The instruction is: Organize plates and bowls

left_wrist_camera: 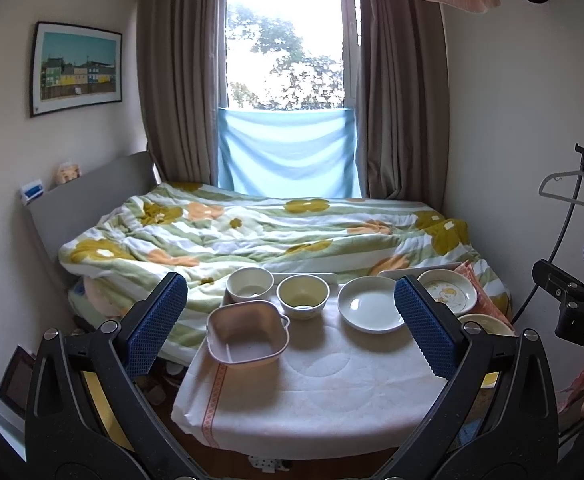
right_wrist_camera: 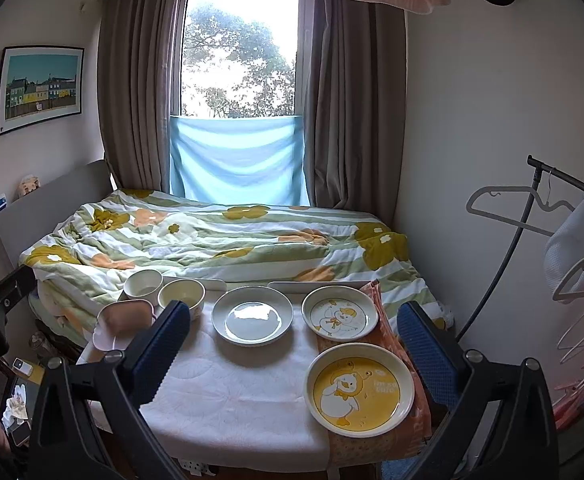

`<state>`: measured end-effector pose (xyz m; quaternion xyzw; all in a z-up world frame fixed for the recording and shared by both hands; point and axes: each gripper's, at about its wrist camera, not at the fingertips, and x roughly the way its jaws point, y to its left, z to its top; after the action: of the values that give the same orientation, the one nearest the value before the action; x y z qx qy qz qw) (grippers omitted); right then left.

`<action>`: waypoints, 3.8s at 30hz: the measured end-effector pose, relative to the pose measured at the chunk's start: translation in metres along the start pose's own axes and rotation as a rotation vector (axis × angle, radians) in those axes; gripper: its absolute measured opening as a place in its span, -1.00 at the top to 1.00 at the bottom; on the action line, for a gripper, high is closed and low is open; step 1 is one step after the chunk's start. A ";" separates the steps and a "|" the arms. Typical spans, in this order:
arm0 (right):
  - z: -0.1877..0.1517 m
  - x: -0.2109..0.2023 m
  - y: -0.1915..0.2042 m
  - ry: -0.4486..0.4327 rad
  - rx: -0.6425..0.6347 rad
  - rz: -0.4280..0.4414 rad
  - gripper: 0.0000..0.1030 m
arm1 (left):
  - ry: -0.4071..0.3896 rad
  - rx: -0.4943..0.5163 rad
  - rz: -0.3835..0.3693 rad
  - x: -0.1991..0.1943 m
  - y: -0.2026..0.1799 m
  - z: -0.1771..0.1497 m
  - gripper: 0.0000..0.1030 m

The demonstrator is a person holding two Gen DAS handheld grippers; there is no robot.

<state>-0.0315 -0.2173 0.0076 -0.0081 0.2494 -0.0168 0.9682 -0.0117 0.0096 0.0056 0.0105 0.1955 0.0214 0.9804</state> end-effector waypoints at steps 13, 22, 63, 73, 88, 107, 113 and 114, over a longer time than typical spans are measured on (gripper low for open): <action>-0.001 0.000 0.001 0.001 -0.003 -0.001 -0.99 | 0.005 -0.002 -0.009 0.003 0.002 0.002 -1.00; 0.000 0.001 0.000 0.004 -0.004 -0.002 -0.99 | 0.011 0.000 -0.004 0.006 0.004 0.003 -1.00; 0.001 0.006 -0.002 0.016 -0.007 -0.016 -0.99 | 0.032 0.006 -0.004 0.015 0.008 0.002 -1.00; -0.003 0.021 -0.012 0.074 0.035 -0.048 -0.99 | 0.133 0.078 -0.111 0.059 -0.008 0.010 -1.00; -0.117 0.115 -0.158 0.394 0.325 -0.014 -0.99 | 0.604 0.158 -0.497 0.237 -0.177 -0.084 -0.99; -0.197 0.229 -0.238 0.638 0.521 0.140 0.44 | 0.932 0.265 -0.539 0.335 -0.295 -0.181 0.13; -0.195 0.239 -0.239 0.642 0.477 0.124 0.60 | 0.942 0.273 -0.539 0.336 -0.299 -0.182 0.47; -0.195 0.239 -0.240 0.643 0.478 0.122 0.67 | 0.942 0.274 -0.536 0.333 -0.298 -0.181 0.49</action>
<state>0.0763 -0.4674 -0.2729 0.2377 0.5287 -0.0183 0.8146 0.2369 -0.2710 -0.2974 0.0772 0.6091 -0.2520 0.7480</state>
